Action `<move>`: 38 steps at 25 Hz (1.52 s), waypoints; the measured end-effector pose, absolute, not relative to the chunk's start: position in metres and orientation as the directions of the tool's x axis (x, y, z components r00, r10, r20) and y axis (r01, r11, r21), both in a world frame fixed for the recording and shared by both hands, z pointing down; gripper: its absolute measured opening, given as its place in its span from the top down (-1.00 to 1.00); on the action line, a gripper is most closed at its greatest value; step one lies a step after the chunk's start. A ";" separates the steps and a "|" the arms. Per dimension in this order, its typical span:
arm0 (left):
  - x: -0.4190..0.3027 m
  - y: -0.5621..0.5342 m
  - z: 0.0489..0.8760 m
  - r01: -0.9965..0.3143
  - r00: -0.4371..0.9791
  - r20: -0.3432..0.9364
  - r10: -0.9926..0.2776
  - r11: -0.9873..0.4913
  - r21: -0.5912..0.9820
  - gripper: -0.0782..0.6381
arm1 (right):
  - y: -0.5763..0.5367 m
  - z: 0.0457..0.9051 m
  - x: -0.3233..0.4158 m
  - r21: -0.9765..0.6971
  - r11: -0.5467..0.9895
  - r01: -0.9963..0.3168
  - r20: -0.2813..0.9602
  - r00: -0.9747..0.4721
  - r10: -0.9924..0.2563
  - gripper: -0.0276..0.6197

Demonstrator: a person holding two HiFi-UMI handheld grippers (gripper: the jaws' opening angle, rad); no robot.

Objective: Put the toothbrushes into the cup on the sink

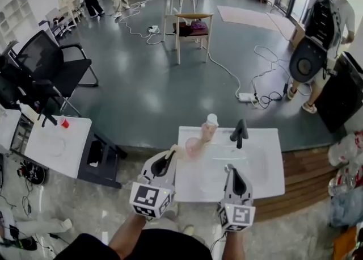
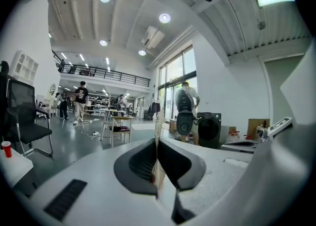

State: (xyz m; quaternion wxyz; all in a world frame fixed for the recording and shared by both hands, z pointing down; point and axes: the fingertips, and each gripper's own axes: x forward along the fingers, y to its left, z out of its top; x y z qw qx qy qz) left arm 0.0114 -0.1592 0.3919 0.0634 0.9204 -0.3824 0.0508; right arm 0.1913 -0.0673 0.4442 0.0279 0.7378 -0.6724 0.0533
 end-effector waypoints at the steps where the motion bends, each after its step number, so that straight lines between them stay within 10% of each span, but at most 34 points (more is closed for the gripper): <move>1: 0.014 -0.164 0.394 -0.705 0.708 0.144 -0.692 -0.705 0.079 0.76 | -0.070 0.446 0.193 -0.031 -0.104 -0.994 0.124 0.099 -0.987 0.92; 38: 0.085 -0.270 0.519 -0.601 0.782 0.318 -0.536 -0.783 0.160 0.76 | -0.117 0.526 0.229 -0.048 -0.291 -0.955 0.317 0.262 -0.912 0.92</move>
